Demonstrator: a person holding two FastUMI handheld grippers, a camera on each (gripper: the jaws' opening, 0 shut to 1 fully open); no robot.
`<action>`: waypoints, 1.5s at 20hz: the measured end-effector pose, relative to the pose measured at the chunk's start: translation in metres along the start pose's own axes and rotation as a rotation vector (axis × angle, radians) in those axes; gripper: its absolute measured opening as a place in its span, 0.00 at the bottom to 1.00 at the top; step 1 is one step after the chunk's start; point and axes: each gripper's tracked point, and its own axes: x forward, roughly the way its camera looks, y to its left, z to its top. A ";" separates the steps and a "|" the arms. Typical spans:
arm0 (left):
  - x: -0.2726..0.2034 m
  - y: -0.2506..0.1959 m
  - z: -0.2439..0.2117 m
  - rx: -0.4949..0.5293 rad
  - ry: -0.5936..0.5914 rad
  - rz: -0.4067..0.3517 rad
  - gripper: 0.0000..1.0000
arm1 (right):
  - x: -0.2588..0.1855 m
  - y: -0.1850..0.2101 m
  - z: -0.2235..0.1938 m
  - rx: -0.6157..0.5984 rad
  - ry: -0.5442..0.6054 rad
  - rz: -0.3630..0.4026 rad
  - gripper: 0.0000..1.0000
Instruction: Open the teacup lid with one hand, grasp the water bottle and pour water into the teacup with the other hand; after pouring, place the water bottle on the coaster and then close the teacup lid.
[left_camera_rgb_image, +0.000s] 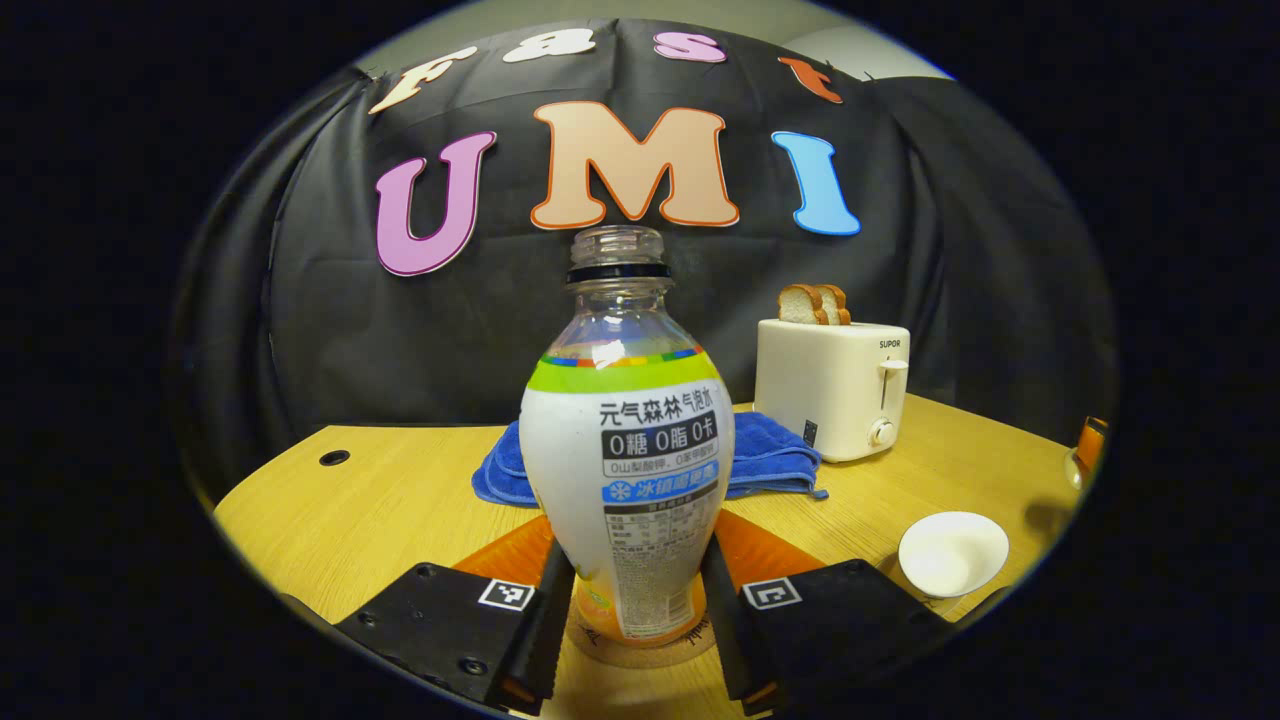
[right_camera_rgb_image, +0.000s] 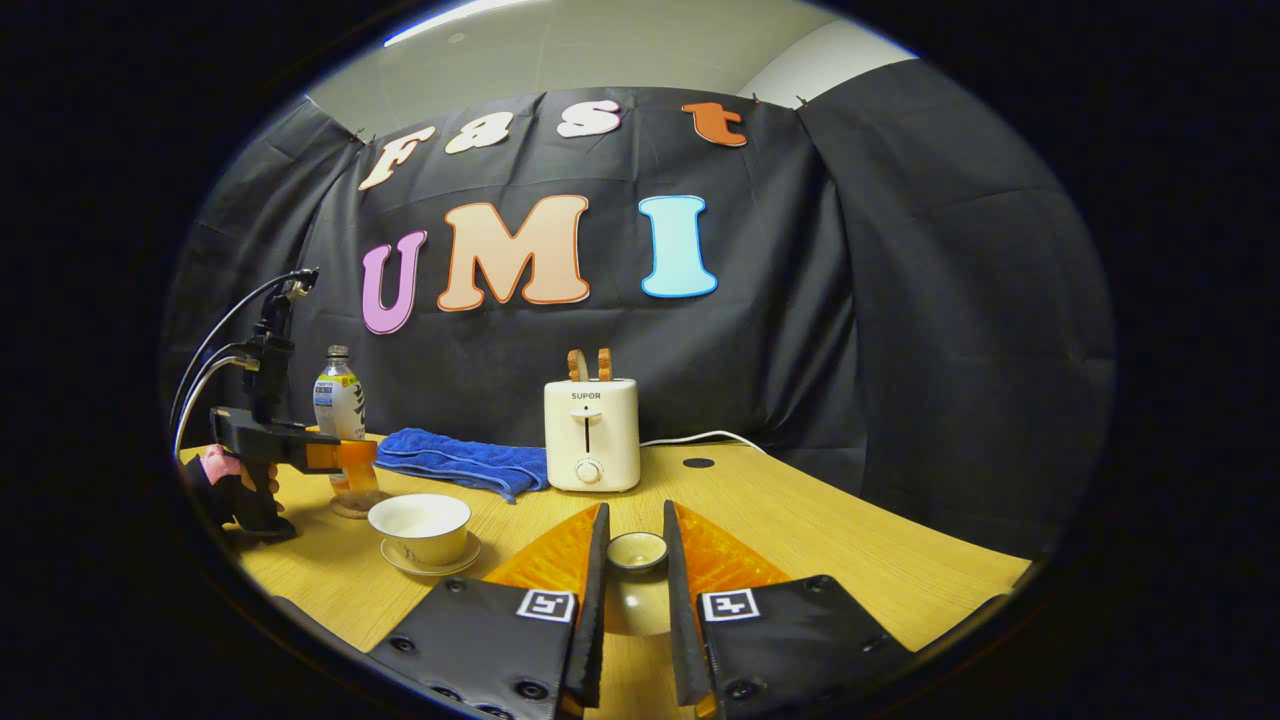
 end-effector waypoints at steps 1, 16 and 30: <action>0.001 0.000 -0.001 -0.002 0.002 -0.002 0.60 | 0.000 0.000 0.000 0.000 0.000 0.000 0.32; -0.049 0.003 0.012 0.043 -0.137 0.033 0.97 | 0.002 0.012 0.001 0.002 -0.003 0.047 0.32; -0.128 0.052 0.004 -0.012 -0.178 0.173 0.96 | 0.030 0.146 -0.005 0.014 0.014 0.389 0.31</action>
